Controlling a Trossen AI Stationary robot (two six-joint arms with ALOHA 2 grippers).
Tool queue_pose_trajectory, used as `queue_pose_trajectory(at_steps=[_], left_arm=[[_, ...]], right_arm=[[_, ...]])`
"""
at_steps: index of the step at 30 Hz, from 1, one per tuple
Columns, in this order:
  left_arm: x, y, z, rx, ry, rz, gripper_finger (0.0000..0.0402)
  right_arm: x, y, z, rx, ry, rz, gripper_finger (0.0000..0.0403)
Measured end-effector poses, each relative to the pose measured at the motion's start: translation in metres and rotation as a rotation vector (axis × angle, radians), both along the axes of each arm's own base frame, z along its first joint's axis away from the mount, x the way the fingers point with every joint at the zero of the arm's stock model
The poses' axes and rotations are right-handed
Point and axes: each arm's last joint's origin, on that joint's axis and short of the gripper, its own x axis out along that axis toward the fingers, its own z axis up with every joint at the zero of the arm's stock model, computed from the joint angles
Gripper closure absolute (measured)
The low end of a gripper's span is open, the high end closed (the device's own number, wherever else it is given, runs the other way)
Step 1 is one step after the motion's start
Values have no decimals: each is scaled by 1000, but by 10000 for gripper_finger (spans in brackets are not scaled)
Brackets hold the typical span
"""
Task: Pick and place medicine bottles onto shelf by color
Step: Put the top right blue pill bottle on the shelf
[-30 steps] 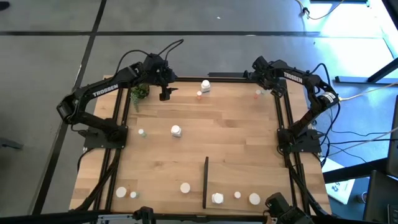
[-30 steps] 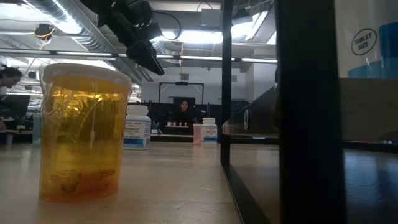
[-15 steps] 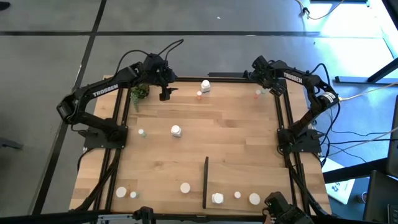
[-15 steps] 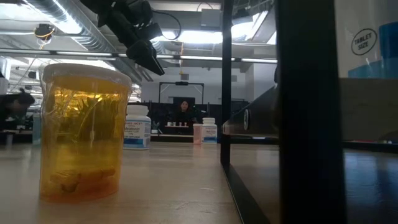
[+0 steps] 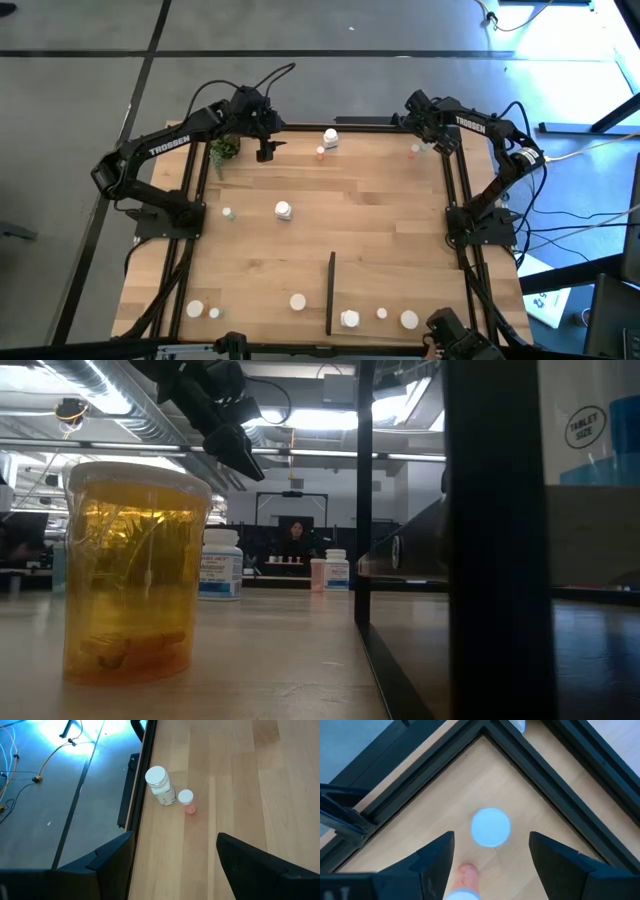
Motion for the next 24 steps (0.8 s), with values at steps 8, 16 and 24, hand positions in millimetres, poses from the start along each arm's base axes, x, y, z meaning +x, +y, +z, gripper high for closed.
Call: queue_pose_trajectory(at_steps=[8, 16, 24], left_arm=[[0, 0, 0, 0, 0, 0, 124], [0, 0, 0, 0, 0, 0, 124], [0, 0, 0, 0, 0, 0, 124]], right_arm=[[-2, 0, 0, 12, -3, -9, 144], [-6, -3, -4, 52, -33, -19, 144], [-4, -6, -16, 115, -52, 0, 144]])
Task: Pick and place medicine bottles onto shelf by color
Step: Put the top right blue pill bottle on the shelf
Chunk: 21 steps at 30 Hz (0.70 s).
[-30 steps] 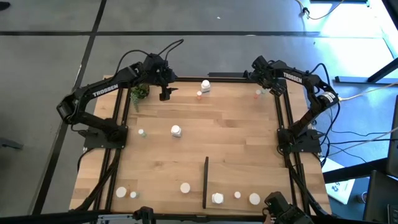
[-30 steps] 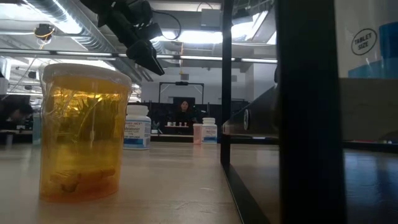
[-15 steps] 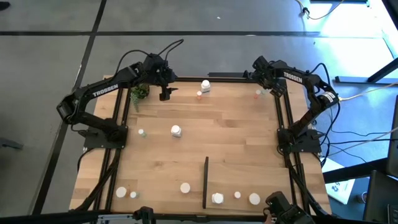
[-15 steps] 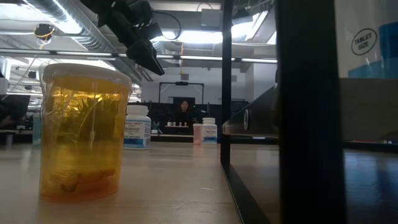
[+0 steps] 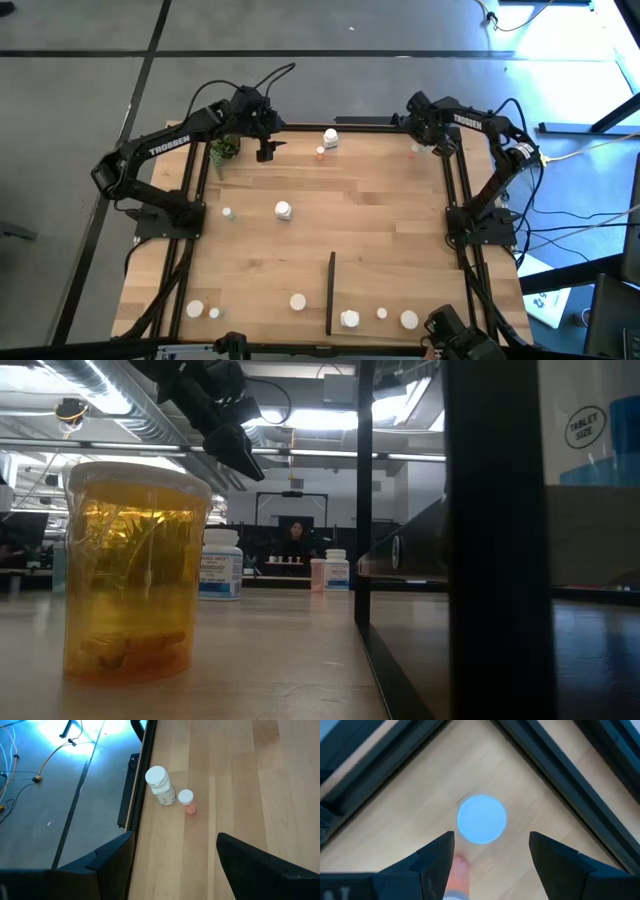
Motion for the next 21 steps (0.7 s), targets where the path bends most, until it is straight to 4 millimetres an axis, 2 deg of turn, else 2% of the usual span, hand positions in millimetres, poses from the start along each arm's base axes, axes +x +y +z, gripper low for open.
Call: queue_pose_trajectory(at_steps=[13, 21], left_arm=[[0, 0, 0, 0, 0, 0, 124], [0, 0, 0, 0, 0, 0, 124]], right_arm=[[-1, -1, 0, -18, 28, -3, 145], [0, -1, 0, -26, 36, -2, 201]])
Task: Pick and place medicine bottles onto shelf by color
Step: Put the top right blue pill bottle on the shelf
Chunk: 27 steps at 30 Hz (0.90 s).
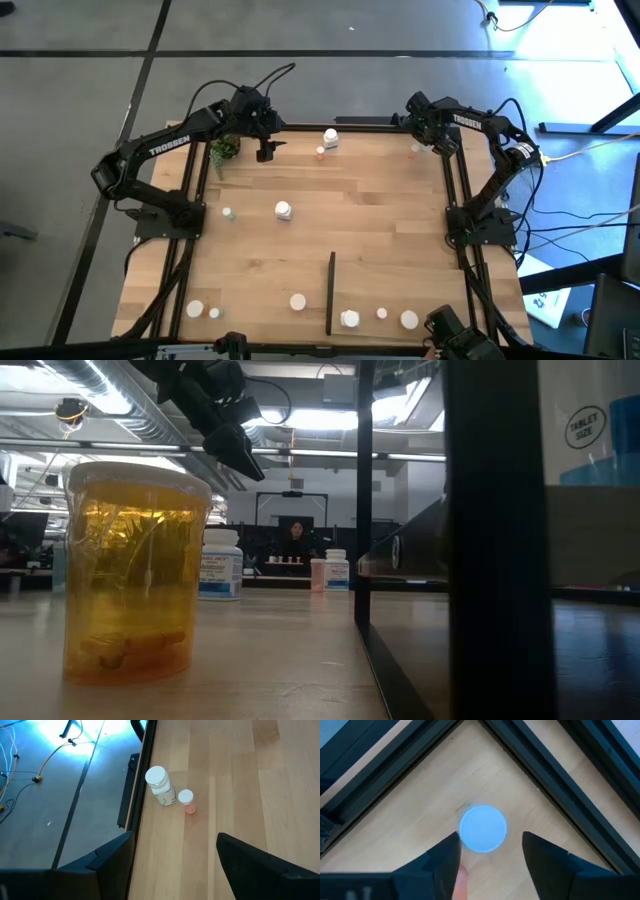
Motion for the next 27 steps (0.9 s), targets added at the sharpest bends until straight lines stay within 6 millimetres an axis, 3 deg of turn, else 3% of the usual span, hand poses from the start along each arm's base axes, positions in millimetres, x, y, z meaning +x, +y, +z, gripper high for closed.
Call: queue_pose_trajectory(at_steps=[14, 27], left_arm=[[0, 0, 0, 0, 0, 0, 124], [0, 0, 0, 0, 0, 0, 124]], right_arm=[[0, 0, 0, -1, 0, 2, 286], [0, 0, 0, 0, -9, -17, 294]])
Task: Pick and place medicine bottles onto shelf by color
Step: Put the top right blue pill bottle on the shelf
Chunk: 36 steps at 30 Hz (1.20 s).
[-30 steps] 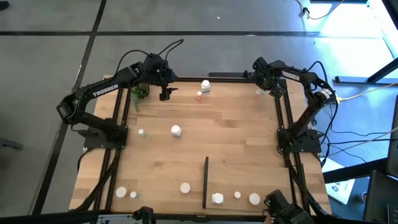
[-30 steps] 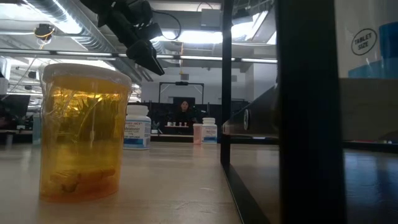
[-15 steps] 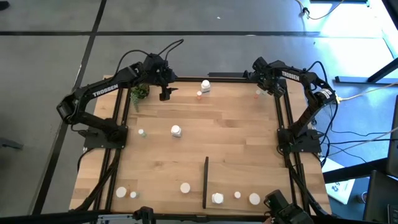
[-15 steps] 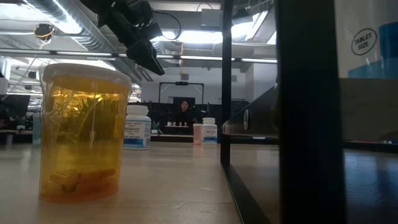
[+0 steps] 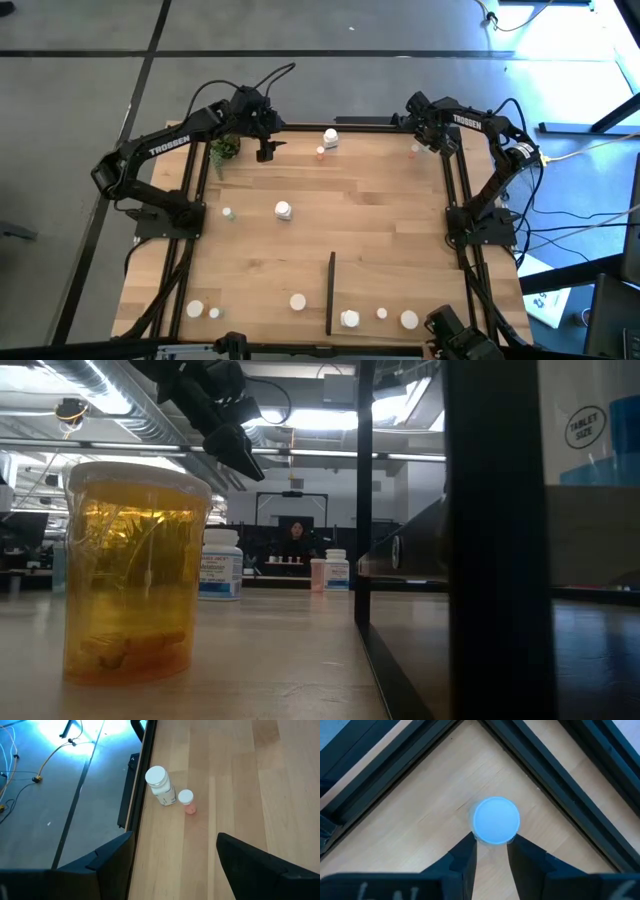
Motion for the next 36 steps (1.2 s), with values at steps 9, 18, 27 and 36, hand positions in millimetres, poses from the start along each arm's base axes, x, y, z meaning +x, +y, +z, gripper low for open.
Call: queue_pose_trajectory(at_steps=[9, 18, 27, 36], left_arm=[[0, 0, 0, 0, 0, 0, 124], [0, 0, 0, 0, 0, 0, 124], [0, 0, 0, 0, 0, 0, 124], [0, 0, 0, 0, 0, 0, 124]], right_arm=[[1, 1, 0, 12, -5, 18, 294], [1, 0, 0, 11, -6, 23, 294], [1, 0, 0, 10, -6, 23, 294], [1, 0, 0, 7, -5, 30, 294]])
